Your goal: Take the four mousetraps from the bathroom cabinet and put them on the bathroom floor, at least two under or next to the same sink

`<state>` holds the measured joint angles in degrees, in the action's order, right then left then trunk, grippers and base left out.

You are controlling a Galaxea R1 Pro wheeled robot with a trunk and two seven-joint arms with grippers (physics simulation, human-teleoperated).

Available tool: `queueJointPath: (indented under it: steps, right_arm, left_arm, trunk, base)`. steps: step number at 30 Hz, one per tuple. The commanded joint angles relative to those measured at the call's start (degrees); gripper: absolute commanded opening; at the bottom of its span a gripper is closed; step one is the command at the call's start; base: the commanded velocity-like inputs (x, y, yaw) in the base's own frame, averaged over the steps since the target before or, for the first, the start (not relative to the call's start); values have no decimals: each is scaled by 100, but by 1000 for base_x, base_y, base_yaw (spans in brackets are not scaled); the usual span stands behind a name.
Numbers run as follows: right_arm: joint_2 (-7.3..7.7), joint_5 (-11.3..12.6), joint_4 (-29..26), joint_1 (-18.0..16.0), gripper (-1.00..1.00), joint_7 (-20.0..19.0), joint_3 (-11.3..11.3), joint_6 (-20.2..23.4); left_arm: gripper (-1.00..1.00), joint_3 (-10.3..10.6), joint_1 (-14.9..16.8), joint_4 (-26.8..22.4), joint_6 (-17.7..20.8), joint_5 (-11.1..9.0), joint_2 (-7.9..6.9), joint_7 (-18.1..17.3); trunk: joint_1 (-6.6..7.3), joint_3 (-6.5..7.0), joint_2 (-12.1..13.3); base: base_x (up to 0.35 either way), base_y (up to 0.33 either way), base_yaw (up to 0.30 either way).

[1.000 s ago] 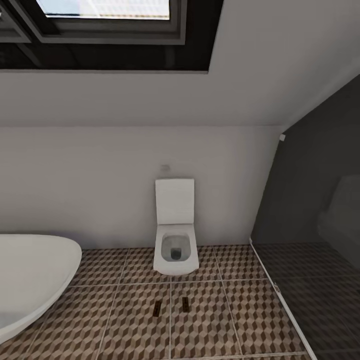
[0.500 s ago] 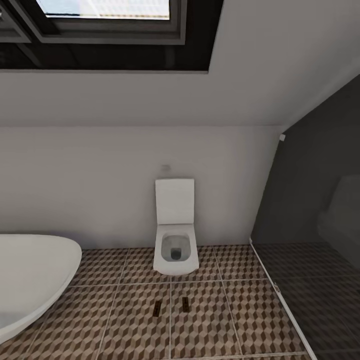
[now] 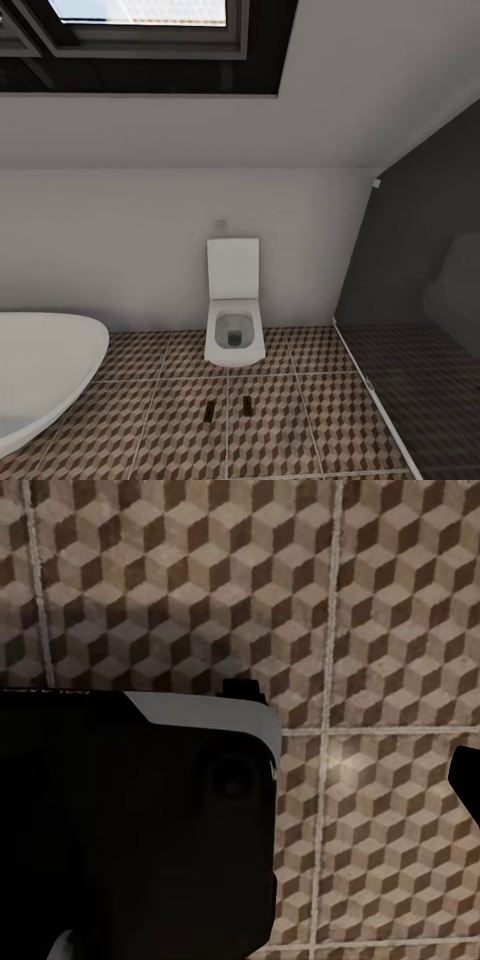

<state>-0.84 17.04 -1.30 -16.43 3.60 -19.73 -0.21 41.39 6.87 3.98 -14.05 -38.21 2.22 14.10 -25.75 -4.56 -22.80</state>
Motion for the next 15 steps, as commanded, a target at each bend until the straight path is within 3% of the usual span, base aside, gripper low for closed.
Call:
queueJointPath:
  steps: [1,15]
  right_arm:
    - [-2,54,-2,-5,100,19,-49,-3]
    - [-7,63,-1,-6,100,18,-49,3]
  left_arm:
    - [100,35,8,22,-28,-19,7,5]
    - [100,35,8,24,-20,-19,-28,5]
  trunk:
    - [-3,-12,-12]
    - [-3,-12,-12]
  base:
    - [0,0,0]
    - [0,0,0]
